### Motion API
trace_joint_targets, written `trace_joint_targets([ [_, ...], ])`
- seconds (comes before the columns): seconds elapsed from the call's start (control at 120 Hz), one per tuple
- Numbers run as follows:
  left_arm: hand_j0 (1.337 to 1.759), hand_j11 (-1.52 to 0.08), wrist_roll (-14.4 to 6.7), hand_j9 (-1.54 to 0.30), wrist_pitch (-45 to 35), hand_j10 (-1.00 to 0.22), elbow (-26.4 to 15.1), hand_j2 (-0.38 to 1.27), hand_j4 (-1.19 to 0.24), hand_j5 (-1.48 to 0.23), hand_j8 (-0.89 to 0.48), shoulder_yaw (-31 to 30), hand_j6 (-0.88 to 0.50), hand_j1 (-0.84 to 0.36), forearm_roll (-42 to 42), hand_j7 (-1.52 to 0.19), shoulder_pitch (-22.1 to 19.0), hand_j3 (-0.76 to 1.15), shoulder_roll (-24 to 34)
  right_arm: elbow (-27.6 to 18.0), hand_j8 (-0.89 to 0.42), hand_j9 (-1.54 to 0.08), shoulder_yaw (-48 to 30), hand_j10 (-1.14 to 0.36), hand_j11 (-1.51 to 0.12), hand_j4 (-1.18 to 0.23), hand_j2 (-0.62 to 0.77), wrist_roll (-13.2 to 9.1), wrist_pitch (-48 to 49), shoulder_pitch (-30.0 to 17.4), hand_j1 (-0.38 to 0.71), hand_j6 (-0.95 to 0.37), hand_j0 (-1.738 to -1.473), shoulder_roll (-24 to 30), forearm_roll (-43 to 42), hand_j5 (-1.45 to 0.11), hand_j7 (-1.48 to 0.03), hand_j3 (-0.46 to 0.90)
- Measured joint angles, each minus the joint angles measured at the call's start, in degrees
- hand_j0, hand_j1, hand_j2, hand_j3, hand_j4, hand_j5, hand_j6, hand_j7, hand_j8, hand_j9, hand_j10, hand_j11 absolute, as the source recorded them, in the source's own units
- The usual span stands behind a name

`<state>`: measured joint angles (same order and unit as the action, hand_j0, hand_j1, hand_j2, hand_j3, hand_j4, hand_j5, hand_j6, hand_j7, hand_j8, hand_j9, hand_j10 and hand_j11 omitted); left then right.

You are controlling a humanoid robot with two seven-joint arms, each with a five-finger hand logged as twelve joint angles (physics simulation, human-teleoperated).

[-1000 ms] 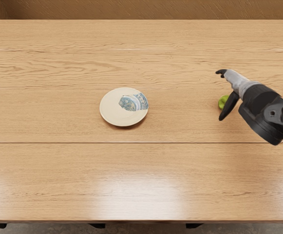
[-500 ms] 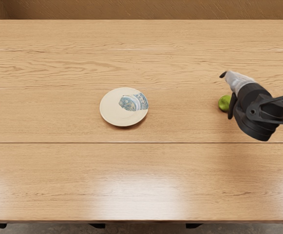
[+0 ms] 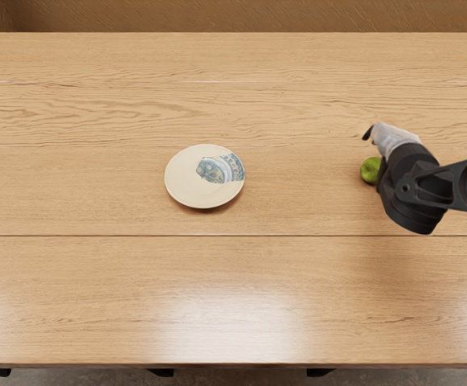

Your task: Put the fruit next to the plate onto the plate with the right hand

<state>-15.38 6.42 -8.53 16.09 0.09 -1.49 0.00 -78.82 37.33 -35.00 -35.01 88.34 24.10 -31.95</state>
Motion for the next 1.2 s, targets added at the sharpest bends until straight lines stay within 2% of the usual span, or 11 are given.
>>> trace_joint_targets([
  [0.308,1.658,-0.01,0.00,-0.01,0.00,-0.01,0.00,0.00,-0.01,-0.01,-0.01,0.00,-0.01,0.34,0.00,-0.01,0.00,0.00,0.00,2.19,-0.34,-0.44,-0.06,-0.34,-0.44,-0.34,-0.07,0.00,-0.01,-2.46,0.05,-0.34,-1.658,-1.68,-0.48,-0.44,-0.44,0.00],
  [0.433,1.658,-0.01,0.00,-0.01,0.00,-0.01,0.00,0.00,-0.01,-0.01,-0.01,0.00,-0.01,0.34,0.00,-0.01,0.00,0.00,0.00,2.51,-0.29,-0.46,-0.05,-0.36,-0.46,-0.37,-0.07,-0.01,-0.10,-2.90,0.07,-0.35,-1.658,-2.38,-0.61,-0.45,-0.46,0.00],
  [0.517,1.658,-0.01,0.00,-0.01,0.00,-0.01,0.00,0.00,-0.01,-0.01,-0.01,0.00,-0.01,0.34,0.00,-0.01,0.00,0.00,0.00,2.61,-0.28,-0.47,-0.05,-0.39,-0.47,-0.41,-0.06,-0.02,-0.25,-3.05,0.09,-0.34,-1.657,-2.54,-0.72,-0.45,-0.48,0.00],
  [0.575,1.658,-0.01,0.00,-0.01,0.00,-0.01,0.00,0.00,-0.01,-0.01,-0.01,0.00,-0.01,0.34,0.00,-0.01,0.00,0.00,0.00,2.67,-0.23,-0.47,-0.05,-0.41,-0.47,-0.43,-0.06,-0.02,-0.29,-3.30,0.09,-0.31,-1.656,-2.60,-0.82,-0.45,-0.49,0.00],
  [0.808,1.658,-0.01,0.00,-0.01,0.00,-0.01,0.00,0.00,-0.01,-0.01,-0.01,0.00,-0.01,0.34,0.00,-0.01,0.00,0.00,0.00,3.30,-0.23,-0.52,-0.20,-0.46,-0.52,-0.49,-0.06,-0.02,-0.28,-3.97,0.14,-0.28,-1.655,-2.70,-0.81,-0.49,-0.55,0.00],
  [1.067,1.658,-0.01,0.00,-0.01,0.00,-0.01,0.00,0.00,-0.01,-0.01,-0.01,0.00,-0.01,0.34,-0.01,-0.01,0.00,0.00,0.00,3.42,-0.40,-0.62,-0.90,-0.59,-0.64,-0.57,-0.07,-0.05,-0.26,-4.72,0.24,-0.42,-1.656,-2.71,-0.58,-0.59,-0.66,0.00],
  [1.2,1.658,-0.01,0.00,-0.01,0.00,-0.01,0.00,0.00,-0.01,-0.01,-0.01,0.00,-0.01,0.34,0.00,-0.01,0.00,0.00,0.00,3.43,-0.38,-0.65,-1.92,-0.57,-0.68,-0.62,-0.06,-0.12,-0.36,-5.38,0.24,-0.40,-1.652,-2.74,-0.63,-0.61,-0.70,0.00],
])
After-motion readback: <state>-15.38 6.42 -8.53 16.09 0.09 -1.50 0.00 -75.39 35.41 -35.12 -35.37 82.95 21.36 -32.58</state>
